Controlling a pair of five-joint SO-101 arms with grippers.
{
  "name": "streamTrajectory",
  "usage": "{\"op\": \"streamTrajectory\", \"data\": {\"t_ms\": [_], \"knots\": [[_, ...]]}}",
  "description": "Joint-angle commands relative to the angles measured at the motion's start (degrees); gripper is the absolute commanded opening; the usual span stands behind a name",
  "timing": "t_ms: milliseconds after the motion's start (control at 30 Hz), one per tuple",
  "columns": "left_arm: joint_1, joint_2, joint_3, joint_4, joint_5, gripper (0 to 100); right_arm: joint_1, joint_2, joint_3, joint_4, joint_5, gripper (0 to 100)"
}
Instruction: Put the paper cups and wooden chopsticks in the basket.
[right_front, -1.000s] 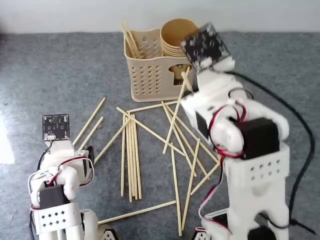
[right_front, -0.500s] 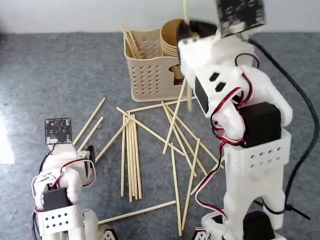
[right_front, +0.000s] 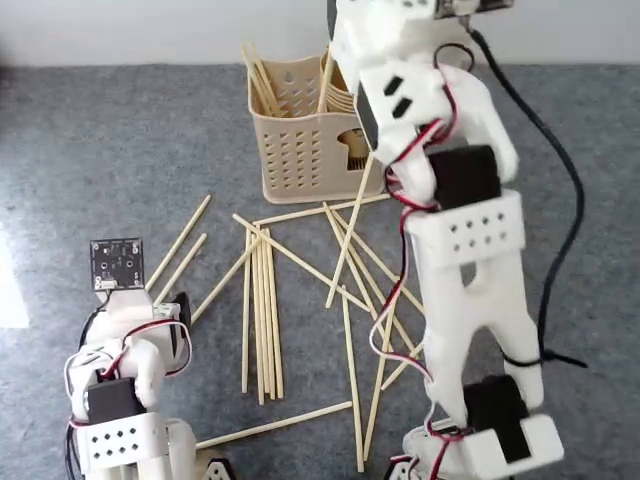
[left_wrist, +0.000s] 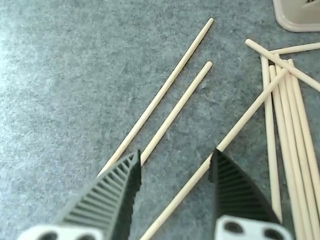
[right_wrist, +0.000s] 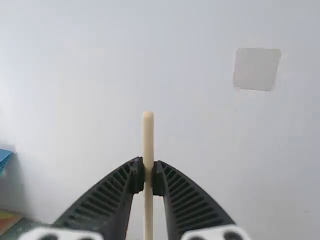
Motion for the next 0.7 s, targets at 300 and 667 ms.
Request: {"op": "streamTrajectory", "data": {"t_ms": [300, 667], "knots": [[0.0, -0.9, -0.5, -1.1, -0.6, 21, -4.3, 9.5, -2.5, -13.5, -0.1, 0.8], [0.0, -0.9, -0.5, -1.1, -0.7, 21, -5.1, 12.3, -2.5, -12.7, 7.3, 16.2]]}}
